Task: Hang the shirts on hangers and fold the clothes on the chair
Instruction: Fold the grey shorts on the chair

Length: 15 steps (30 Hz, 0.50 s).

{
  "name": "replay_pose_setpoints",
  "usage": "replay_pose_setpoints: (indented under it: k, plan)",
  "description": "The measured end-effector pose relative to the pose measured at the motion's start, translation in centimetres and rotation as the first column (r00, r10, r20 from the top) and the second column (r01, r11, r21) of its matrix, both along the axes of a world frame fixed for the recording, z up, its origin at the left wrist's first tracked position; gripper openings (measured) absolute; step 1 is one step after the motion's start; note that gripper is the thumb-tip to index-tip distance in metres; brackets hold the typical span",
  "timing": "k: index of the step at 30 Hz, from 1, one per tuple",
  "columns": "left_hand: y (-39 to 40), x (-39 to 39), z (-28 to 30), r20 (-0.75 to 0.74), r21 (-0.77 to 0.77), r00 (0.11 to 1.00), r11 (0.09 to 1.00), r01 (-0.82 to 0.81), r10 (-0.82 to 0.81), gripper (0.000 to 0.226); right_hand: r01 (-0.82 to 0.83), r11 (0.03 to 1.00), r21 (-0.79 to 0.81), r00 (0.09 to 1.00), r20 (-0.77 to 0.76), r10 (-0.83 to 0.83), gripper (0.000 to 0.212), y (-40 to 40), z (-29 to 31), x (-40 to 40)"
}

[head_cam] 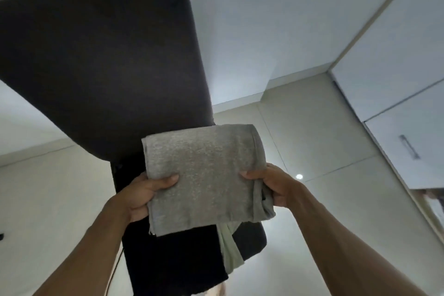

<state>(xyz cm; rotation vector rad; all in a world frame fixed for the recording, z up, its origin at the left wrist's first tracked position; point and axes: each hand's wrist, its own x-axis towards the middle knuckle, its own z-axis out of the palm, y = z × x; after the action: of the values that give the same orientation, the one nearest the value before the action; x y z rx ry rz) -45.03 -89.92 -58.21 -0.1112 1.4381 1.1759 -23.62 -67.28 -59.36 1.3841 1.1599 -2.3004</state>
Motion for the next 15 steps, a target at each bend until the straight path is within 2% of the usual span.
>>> replay_pose_setpoints:
  k: [2, 5, 8, 9, 12, 15]
  plan:
    - [2.7, 2.7, 2.0, -0.049, 0.04, 0.995, 0.995, 0.089, -0.087, 0.091, 0.081, 0.997, 0.004, 0.995, -0.051, -0.08, 0.059, 1.4, 2.1, 4.0]
    - [8.0, 8.8, 5.6, -0.13, 0.082, 0.969, 0.971, 0.223, -0.211, 0.055, 0.238, 0.969, 0.058, 0.969, -0.082, -0.233, 0.058, 4.1, 5.2, 11.8]
    - [12.9, 16.2, 7.9, -0.168, 0.098, 0.938, 0.941, 0.323, -0.304, 0.072, 0.359, 0.921, 0.15, 0.933, -0.065, -0.353, 0.058, 5.9, 8.1, 20.6]
    - [14.6, 19.3, 8.8, -0.168, 0.11, 0.926, 0.927, 0.358, -0.337, 0.068, 0.396, 0.898, 0.192, 0.918, -0.052, -0.393, 0.054, 6.3, 9.0, 24.2]
    - [19.0, 29.0, 10.7, -0.177, 0.109, 0.893, 0.893, 0.436, -0.415, 0.037, 0.506, 0.823, 0.259, 0.855, -0.03, -0.517, 0.041, 6.6, 11.0, 35.0]
    - [22.7, 37.4, 11.5, -0.236, 0.111, 0.828, 0.833, 0.542, -0.508, 0.04, 0.616, 0.733, 0.288, 0.772, -0.036, -0.635, 0.035, 6.5, 12.0, 44.2]
